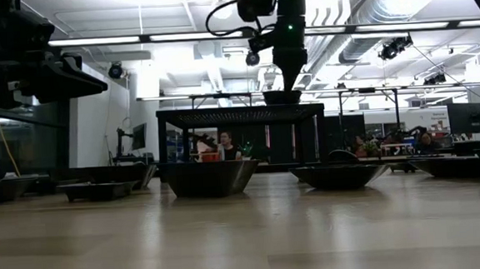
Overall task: Pick & Place Mini shaped plates
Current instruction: Put the distorted square plate on the shelf
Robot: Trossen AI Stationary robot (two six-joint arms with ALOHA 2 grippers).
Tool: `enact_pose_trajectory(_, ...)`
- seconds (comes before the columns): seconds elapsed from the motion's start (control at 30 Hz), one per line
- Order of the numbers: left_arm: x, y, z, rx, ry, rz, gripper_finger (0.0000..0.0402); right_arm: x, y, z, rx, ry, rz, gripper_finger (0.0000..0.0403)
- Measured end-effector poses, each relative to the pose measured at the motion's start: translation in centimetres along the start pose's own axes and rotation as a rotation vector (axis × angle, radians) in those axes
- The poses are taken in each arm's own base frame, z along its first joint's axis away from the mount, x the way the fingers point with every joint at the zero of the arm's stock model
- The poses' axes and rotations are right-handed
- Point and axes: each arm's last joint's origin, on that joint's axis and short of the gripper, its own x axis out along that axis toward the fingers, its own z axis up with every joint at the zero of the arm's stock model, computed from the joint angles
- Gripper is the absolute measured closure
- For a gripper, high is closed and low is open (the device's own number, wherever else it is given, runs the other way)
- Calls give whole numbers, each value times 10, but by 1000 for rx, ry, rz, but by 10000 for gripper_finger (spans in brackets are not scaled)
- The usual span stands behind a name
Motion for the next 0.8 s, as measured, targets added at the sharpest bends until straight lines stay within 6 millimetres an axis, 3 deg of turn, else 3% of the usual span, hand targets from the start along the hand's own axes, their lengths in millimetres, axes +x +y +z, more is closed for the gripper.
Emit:
enact_pose_trajectory(0.47,0,0,0,0,0,0,321,0,2,-2,-23,11,60,395)
enact_pose_trajectory(0.8,0,0,0,0,0,0,321,0,2,-3,-28,15,67,324)
